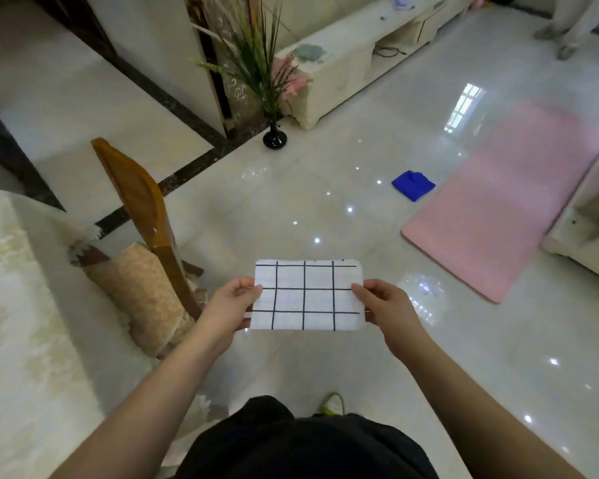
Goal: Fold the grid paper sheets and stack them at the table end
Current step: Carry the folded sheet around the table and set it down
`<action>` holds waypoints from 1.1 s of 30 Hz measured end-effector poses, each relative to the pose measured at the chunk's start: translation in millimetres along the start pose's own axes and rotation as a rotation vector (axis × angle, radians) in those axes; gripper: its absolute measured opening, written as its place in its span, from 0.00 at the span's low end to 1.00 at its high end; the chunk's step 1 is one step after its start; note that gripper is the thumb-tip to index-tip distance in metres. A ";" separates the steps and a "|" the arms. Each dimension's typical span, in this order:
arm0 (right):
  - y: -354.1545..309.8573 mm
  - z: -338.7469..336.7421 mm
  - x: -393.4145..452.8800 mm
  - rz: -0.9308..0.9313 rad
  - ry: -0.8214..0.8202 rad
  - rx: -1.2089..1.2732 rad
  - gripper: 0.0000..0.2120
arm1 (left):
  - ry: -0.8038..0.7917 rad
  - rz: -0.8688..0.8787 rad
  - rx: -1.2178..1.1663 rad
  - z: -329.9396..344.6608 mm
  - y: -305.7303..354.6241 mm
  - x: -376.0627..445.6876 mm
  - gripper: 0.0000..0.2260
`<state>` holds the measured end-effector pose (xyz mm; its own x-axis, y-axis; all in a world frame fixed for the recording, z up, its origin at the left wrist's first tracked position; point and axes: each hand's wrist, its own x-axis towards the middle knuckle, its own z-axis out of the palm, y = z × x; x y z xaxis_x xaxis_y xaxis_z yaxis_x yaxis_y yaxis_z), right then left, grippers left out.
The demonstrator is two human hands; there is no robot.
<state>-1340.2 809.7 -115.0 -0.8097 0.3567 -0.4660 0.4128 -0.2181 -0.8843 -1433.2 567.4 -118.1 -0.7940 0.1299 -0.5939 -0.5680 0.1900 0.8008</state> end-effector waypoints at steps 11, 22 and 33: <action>-66.1 54.5 134.8 0.014 -0.087 -0.032 0.04 | 0.066 -0.005 -0.098 -23.9 67.1 90.1 0.12; -150.8 147.8 267.4 -0.022 -0.113 -0.138 0.08 | 0.133 0.030 -0.229 -78.5 160.2 220.3 0.07; -212.7 204.3 413.1 -0.035 -0.241 -0.206 0.06 | 0.182 -0.024 -0.302 -101.9 238.7 321.5 0.06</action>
<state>-1847.7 817.9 -113.4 -0.8903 0.1301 -0.4364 0.4386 -0.0123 -0.8986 -1846.1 555.3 -110.1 -0.7900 -0.0522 -0.6109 -0.6036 -0.1087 0.7899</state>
